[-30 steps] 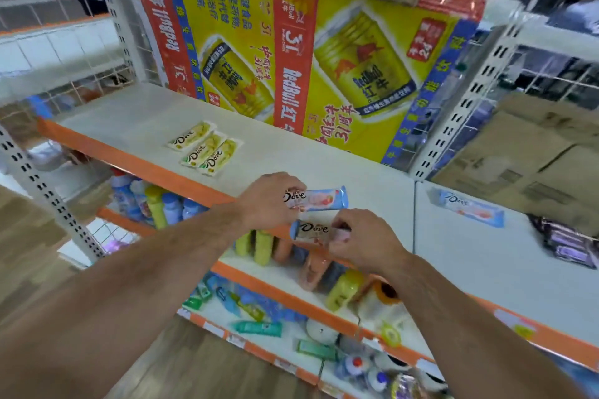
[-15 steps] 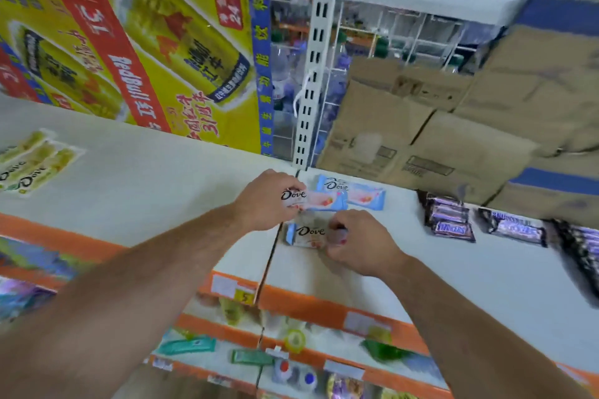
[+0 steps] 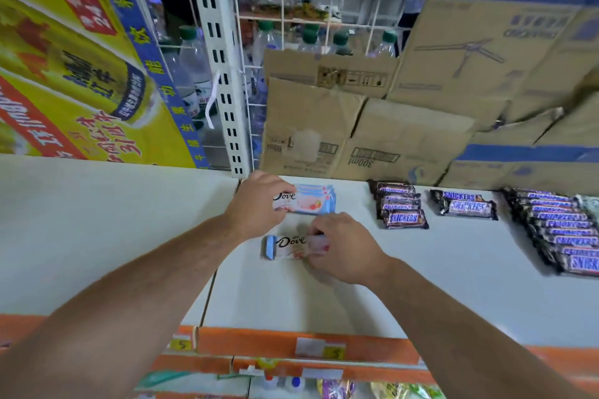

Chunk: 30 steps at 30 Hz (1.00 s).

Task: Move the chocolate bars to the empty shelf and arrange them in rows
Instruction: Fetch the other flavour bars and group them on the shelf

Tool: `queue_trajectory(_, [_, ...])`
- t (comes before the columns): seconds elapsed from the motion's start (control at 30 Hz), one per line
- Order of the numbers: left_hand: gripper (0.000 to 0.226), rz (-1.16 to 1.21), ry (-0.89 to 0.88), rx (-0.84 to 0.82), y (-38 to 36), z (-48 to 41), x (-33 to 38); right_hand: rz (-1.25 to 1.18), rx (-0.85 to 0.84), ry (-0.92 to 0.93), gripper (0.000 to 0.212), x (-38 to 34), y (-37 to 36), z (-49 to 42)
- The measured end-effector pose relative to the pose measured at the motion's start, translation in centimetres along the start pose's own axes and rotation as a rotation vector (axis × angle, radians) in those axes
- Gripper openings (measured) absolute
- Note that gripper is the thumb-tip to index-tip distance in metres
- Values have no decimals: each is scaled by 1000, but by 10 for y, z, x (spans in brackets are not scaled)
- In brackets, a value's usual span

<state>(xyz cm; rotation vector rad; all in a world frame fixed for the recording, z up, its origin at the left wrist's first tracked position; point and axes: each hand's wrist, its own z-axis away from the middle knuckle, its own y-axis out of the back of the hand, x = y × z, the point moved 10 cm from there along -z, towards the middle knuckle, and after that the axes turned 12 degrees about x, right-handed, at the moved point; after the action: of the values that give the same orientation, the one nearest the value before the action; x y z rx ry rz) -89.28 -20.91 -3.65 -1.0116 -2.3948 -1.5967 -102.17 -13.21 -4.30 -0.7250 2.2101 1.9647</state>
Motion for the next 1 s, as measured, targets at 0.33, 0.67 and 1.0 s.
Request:
queue_trajectory(0.33, [43, 173, 147, 58, -1, 8, -20, 30, -17, -91, 38, 8, -4, -1])
queue_trajectory(0.67, [65, -185, 85, -118, 8, 40, -52, 44, -12, -118, 30, 6, -3, 1])
queue_trajectory(1.0, [55, -294, 79, -94, 12, 52, -56, 254, 221, -101, 40, -2, 10, -30])
